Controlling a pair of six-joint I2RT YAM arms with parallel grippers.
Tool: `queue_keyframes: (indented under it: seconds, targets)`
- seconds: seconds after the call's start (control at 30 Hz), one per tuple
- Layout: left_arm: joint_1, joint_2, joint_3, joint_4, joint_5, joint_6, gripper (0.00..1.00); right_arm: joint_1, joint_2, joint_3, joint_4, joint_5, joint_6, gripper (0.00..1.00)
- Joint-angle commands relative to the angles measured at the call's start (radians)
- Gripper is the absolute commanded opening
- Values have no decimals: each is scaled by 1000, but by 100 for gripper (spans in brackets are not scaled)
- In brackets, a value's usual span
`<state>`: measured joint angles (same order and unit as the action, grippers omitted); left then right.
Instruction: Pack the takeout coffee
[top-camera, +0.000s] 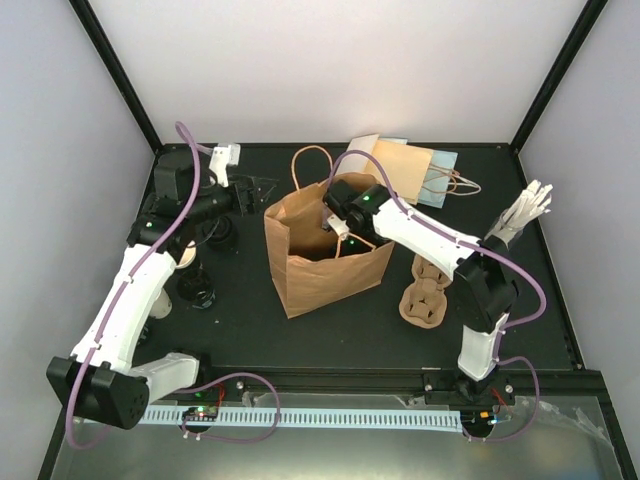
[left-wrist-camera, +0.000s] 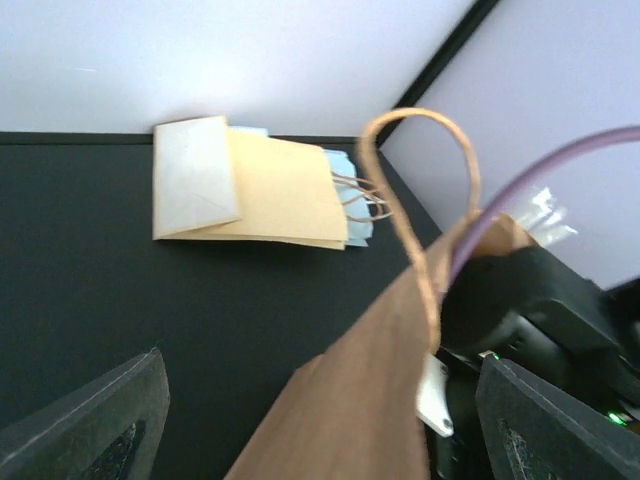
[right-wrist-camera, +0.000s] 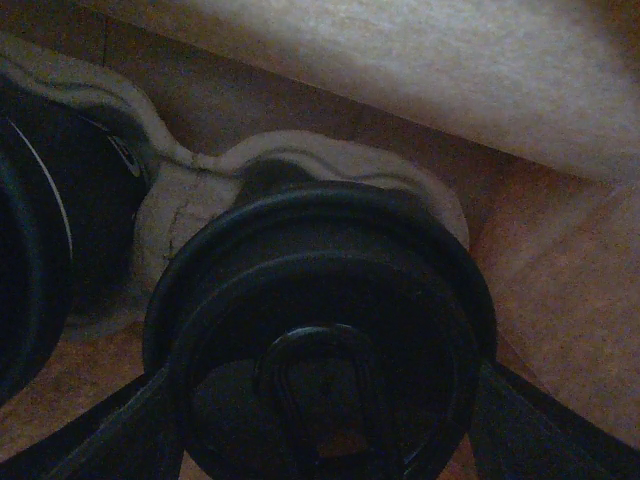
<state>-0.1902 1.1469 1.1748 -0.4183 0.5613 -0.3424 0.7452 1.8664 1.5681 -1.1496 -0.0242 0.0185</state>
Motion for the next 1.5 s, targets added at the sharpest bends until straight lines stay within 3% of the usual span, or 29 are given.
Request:
queue_keyframes:
  seconds: [0.0, 0.47, 0.7, 0.93, 1.13, 1.33, 1.4, 1.47]
  targets:
    - [4, -26, 18, -19, 152, 53, 87, 11, 149, -96, -47, 7, 43, 31]
    - [-24, 6, 67, -196, 164, 192, 85, 121, 147, -135, -44, 179, 131, 33]
    - [-90, 71, 138, -262, 141, 267, 80, 118, 115, -149, -13, 111, 96, 33]
    - [-162, 150, 244, -387, 1, 343, 66, 68, 105, -162, -11, 38, 57, 33]
    - [-174, 169, 252, -396, -39, 363, 46, 68, 97, -130, -26, 56, 78, 33]
    - [-198, 192, 290, -436, -95, 393, 33, 68, 88, -75, -65, 93, 86, 36]
    - [-204, 191, 295, -433, -104, 394, 31, 69, 85, -59, -73, 100, 86, 39]
    - [-210, 187, 294, -425, -106, 394, 27, 68, 82, -34, -85, 110, 88, 49]
